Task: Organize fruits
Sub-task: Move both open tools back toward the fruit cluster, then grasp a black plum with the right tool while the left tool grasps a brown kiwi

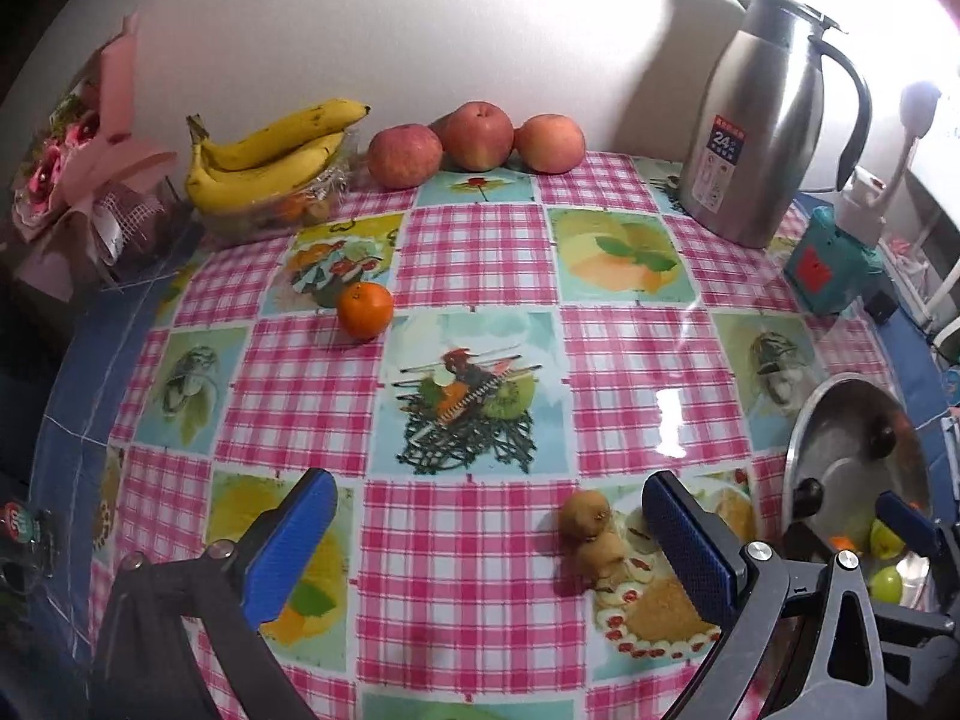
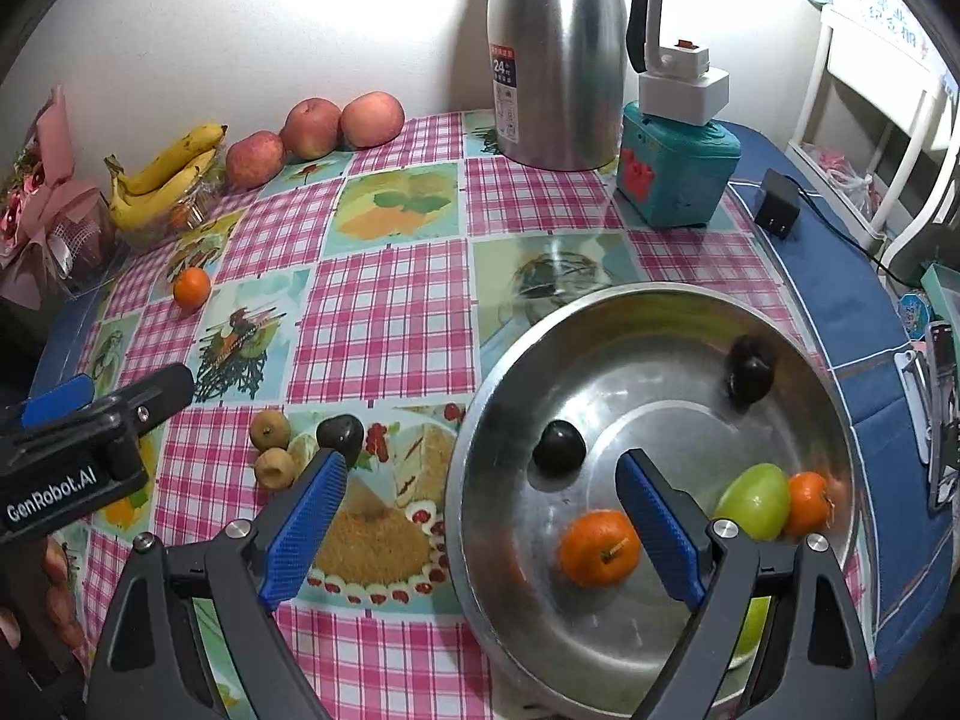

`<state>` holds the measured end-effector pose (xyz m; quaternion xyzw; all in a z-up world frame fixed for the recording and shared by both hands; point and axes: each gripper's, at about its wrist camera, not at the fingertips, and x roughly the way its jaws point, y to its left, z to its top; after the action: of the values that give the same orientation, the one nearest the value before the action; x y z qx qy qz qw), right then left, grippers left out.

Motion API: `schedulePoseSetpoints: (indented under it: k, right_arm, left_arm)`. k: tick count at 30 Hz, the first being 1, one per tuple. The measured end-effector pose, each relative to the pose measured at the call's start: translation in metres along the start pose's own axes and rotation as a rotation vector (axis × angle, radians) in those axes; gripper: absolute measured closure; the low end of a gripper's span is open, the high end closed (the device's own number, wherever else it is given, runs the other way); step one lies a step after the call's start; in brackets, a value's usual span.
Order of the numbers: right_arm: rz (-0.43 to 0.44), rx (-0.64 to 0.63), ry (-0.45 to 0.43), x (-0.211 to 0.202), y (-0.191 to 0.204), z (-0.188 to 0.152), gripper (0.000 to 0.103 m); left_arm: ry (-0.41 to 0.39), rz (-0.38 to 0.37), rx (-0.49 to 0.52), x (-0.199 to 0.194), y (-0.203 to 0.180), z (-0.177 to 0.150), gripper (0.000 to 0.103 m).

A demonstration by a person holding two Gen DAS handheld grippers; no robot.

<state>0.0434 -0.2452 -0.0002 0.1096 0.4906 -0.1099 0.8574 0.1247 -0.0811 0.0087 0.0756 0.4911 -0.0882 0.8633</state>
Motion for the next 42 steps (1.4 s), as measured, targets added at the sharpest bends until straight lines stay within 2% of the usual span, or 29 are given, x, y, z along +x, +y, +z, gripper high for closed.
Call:
schedulePoseSetpoints:
  k: [4, 7, 13, 19, 25, 29, 42]
  right_arm:
    - [0.002, 0.002, -0.002, 0.005, 0.002, 0.002, 0.011]
    - [0.002, -0.012, -0.008, 0.007, 0.006, 0.003, 0.011]
    - [0.026, -0.002, 0.009, 0.012, 0.010, 0.005, 0.011]
    - [0.092, 0.008, -0.021, 0.011, 0.014, 0.012, 0.011]
    - [0.111, -0.001, -0.047, 0.010, 0.024, 0.019, 0.011]
    - [0.124, -0.008, -0.076, 0.009, 0.032, 0.023, 0.011]
    - [0.151, -0.034, -0.073, 0.019, 0.042, 0.031, 0.011]
  left_arm:
    - [-0.022, 0.042, 0.015, 0.002, 0.004, 0.001, 0.000]
    - [-0.031, 0.047, 0.014, 0.003, 0.008, 0.004, 0.000]
    - [-0.043, 0.030, -0.049, 0.006, 0.019, 0.010, 0.000]
    - [-0.030, 0.028, -0.098, 0.012, 0.030, 0.014, 0.000]
    - [-0.034, 0.022, -0.144, 0.015, 0.041, 0.018, 0.000]
    - [-0.026, 0.019, -0.146, 0.019, 0.043, 0.020, 0.000]
    - [0.005, -0.032, -0.138, 0.022, 0.041, 0.023, 0.000]
